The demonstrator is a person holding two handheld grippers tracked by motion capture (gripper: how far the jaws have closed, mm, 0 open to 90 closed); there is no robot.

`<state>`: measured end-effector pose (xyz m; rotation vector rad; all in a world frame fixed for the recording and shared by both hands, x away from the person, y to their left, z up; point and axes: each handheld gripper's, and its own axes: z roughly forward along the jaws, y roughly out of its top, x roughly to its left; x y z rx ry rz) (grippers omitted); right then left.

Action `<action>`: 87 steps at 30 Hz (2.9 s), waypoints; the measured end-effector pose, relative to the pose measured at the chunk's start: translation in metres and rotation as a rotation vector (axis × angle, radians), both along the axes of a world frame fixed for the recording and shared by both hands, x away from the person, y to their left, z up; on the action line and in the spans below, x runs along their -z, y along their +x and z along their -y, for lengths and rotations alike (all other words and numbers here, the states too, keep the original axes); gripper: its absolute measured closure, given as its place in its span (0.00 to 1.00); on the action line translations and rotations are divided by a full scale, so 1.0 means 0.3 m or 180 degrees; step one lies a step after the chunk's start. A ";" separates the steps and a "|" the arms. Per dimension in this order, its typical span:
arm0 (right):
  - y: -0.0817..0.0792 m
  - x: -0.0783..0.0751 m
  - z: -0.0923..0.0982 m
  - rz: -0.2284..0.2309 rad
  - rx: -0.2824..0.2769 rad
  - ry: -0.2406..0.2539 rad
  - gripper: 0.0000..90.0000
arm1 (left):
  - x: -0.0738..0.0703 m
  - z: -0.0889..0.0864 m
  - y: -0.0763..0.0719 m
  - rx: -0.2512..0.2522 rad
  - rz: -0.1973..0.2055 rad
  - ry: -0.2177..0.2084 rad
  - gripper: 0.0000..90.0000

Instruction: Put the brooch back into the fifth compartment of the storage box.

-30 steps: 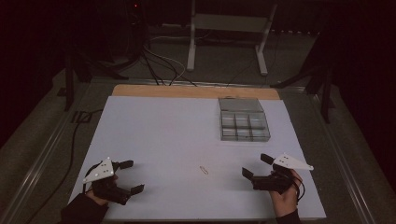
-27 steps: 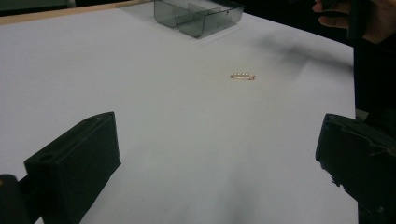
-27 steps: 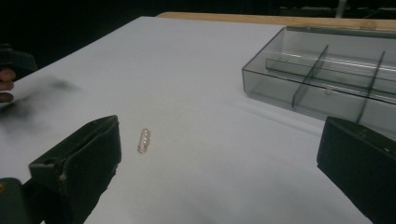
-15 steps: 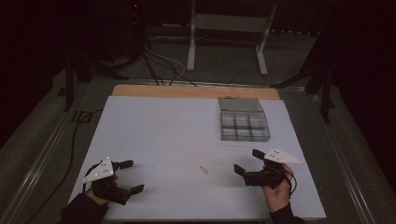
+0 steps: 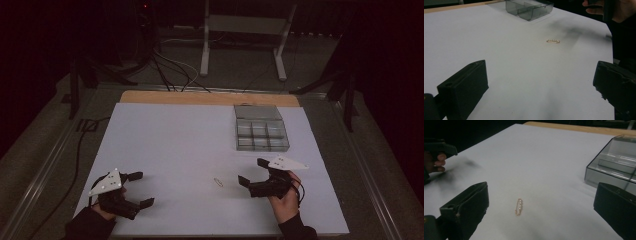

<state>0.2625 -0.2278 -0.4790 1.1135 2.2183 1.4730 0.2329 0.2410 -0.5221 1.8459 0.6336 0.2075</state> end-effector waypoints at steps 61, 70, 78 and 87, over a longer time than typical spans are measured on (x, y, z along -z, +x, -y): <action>0.101 0.135 -0.266 -0.0817 -0.0166 -0.0714 0.49 | 0.001 -0.003 0.000 0.0047 -0.0024 0.0001 0.01; 0.105 0.145 -0.276 -0.0848 -0.0170 -0.0872 0.73 | 0.001 -0.003 0.001 0.0053 -0.0028 0.0006 0.01; 0.094 0.152 -0.305 -0.0760 -0.0170 -0.1101 0.85 | 0.002 -0.004 0.000 0.0048 -0.0032 0.0008 0.01; 0.083 0.152 -0.317 -0.0624 -0.0133 -0.1275 0.94 | 0.002 -0.004 0.001 0.0059 -0.0038 0.0003 0.01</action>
